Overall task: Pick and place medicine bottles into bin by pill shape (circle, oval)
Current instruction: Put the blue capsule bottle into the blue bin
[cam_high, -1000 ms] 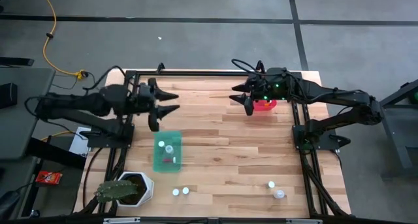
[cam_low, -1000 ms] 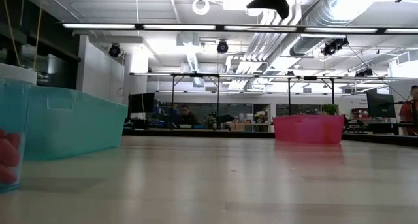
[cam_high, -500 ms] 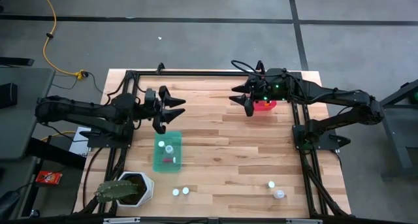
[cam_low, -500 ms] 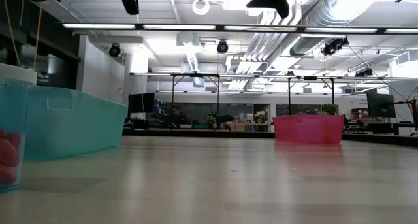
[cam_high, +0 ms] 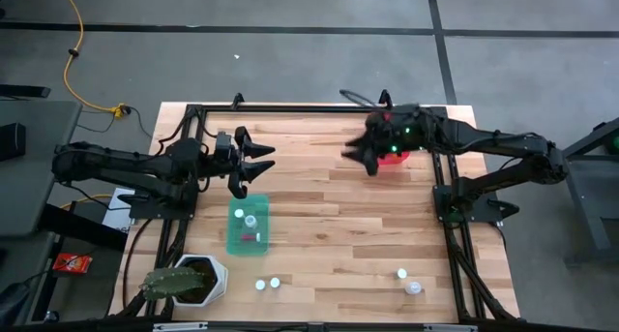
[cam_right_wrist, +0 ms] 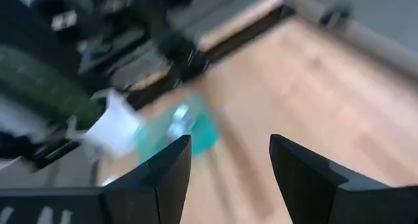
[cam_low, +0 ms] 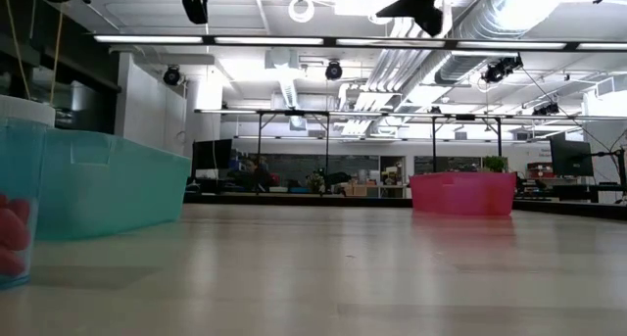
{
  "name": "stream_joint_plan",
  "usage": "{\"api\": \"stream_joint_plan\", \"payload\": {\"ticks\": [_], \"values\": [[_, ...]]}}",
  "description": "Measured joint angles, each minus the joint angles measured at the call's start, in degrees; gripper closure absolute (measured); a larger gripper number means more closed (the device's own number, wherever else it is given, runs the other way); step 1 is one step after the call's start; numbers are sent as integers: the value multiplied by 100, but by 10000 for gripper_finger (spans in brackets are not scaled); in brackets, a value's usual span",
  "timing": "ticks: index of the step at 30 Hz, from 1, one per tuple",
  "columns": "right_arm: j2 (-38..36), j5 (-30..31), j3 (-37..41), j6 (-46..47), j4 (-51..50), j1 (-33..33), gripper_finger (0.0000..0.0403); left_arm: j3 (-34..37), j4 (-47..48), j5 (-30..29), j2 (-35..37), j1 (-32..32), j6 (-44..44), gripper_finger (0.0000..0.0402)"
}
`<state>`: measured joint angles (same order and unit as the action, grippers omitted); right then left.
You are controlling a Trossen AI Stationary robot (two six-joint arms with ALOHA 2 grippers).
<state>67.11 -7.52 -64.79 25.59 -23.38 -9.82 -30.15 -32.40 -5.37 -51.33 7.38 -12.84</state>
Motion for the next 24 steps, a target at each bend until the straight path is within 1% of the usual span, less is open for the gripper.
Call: {"api": "stream_joint_plan", "payload": {"ticks": [3, 5, 9, 13, 16, 18, 21, 24], "values": [[39, -78, 0, 481, -768, 534, 202, 0, 3, -18, 0, 0, 0, 224], [52, -84, 0, 1013, -1425, 981, 202, 0, 15, -72, 0, -2, 0, 224], [111, -5, 0, 2597, -2537, 2039, 202, 0, 46, -142, 0, 28, 0, 224], [256, 44, 0, 4336, -3240, 3231, 202, -2, 50, -138, 0, 39, 0, 224], [482, 8, 0, 5578, -3366, 4017, 203, -2, 91, -135, 0, 37, -1, 224], [703, -44, 0, 6223, -3275, 4411, 203, -2, 90, -133, 0, 37, 0, 224], [1113, -301, 0, 6922, -3114, 4798, 203, -2, 90, -131, 0, 58, -1, 224], [1542, -456, 0, 7331, -3069, 5002, 203, -2, 90, -131, 0, 61, 0, 224]]}}
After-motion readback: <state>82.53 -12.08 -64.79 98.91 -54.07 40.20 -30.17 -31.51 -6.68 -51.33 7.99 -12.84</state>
